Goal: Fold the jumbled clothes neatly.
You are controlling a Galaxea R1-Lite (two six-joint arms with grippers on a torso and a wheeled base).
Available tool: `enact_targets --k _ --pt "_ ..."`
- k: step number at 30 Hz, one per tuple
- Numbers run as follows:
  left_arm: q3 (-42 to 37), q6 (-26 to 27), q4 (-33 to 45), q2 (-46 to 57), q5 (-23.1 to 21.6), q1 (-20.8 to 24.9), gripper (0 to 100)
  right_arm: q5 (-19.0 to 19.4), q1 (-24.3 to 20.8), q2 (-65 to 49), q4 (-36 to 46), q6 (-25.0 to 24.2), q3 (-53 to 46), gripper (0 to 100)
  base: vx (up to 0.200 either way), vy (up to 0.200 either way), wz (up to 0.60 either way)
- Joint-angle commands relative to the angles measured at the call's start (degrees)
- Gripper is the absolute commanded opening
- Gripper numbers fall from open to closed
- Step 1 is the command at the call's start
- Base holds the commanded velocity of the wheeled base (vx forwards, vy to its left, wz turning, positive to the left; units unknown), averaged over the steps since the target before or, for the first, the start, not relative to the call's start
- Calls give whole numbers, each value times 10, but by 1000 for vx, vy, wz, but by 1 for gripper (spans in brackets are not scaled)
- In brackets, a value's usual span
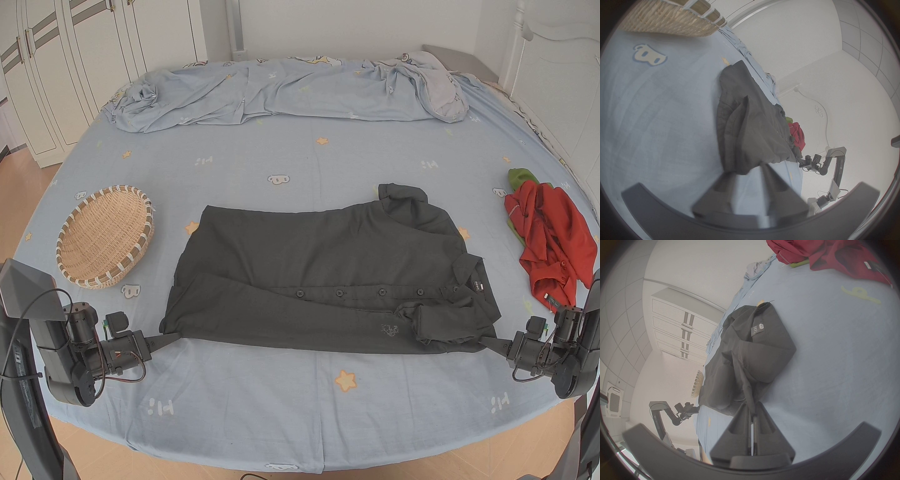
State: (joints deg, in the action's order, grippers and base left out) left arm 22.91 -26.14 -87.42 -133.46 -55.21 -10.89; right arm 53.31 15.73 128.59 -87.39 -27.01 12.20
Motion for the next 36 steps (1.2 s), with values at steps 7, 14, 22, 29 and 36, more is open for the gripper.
enact_targets --k 7,14,22,29,36 --pt "-90 4 -1 78 -1 -7 0 0 2 -85 -1 -1 -84 0 0 0 0" --pt "-139 17 -2 86 -1 -26 0 0 8 -103 2 5 -122 0 0 0 0" --pt "-187 79 -5 58 -1 -47 0 0 19 -86 4 3 -122 0 0 0 0" --pt "-182 79 -6 42 -1 -48 0 0 20 -76 4 3 -122 0 0 0 0" --pt "-190 79 -6 43 -2 -48 0 0 19 -75 4 3 -122 0 0 0 0"
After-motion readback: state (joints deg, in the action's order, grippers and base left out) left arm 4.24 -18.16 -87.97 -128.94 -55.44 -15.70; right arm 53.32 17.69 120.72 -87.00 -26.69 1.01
